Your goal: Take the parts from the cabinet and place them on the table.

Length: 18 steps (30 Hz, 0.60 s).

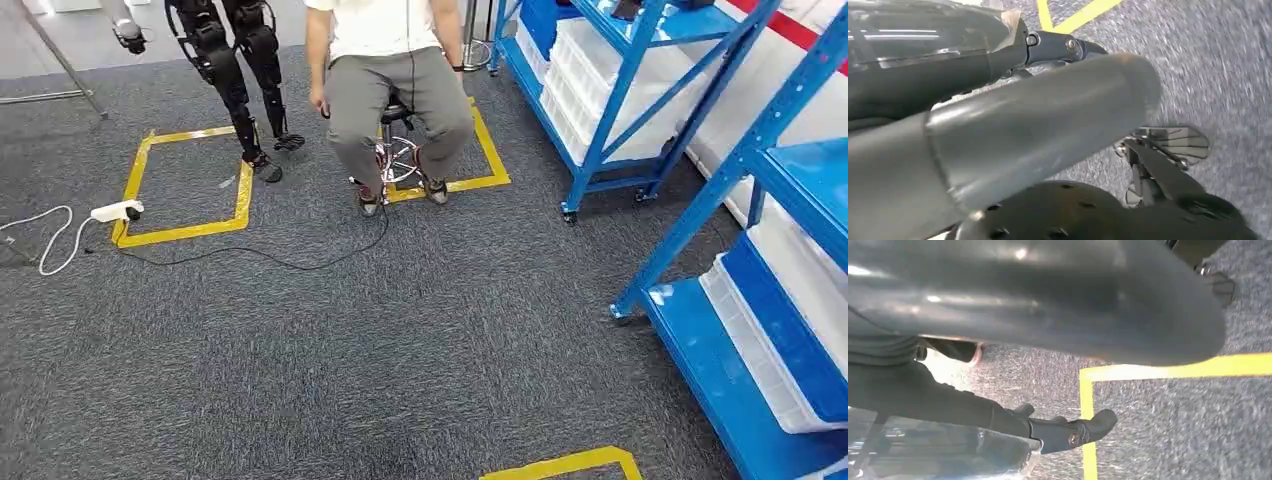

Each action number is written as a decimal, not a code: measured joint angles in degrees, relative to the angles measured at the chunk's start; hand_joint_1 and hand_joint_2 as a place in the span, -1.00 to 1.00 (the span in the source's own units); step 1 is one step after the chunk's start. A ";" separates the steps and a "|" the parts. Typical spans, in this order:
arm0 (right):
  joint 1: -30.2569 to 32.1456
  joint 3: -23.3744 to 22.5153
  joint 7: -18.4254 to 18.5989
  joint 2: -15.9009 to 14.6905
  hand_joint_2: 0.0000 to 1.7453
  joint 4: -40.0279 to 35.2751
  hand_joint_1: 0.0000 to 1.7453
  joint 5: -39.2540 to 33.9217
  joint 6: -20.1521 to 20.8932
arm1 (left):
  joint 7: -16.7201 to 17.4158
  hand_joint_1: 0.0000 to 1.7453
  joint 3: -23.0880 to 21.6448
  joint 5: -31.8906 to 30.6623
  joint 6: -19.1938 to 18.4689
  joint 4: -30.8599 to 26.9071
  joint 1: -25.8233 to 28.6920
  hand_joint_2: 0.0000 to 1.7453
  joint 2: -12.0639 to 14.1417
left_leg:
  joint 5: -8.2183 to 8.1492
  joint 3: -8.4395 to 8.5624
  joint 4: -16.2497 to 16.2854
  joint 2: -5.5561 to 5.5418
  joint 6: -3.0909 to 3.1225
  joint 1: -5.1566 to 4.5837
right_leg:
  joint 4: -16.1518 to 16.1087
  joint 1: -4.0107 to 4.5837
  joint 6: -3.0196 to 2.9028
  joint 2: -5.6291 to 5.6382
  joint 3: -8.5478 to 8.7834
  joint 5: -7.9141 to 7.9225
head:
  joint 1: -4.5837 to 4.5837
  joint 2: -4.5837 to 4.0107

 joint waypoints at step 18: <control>0.34 -0.07 -0.11 -0.07 -1.00 0.00 -1.00 -0.46 0.52 | -0.52 -1.00 -0.02 -0.20 -0.02 0.00 0.04 -1.00 0.02 | 9.22 3.26 -12.44 2.55 3.23 -0.53 | 18.28 0.35 1.91 0.74 -9.91 -7.37 | 0.39 0.00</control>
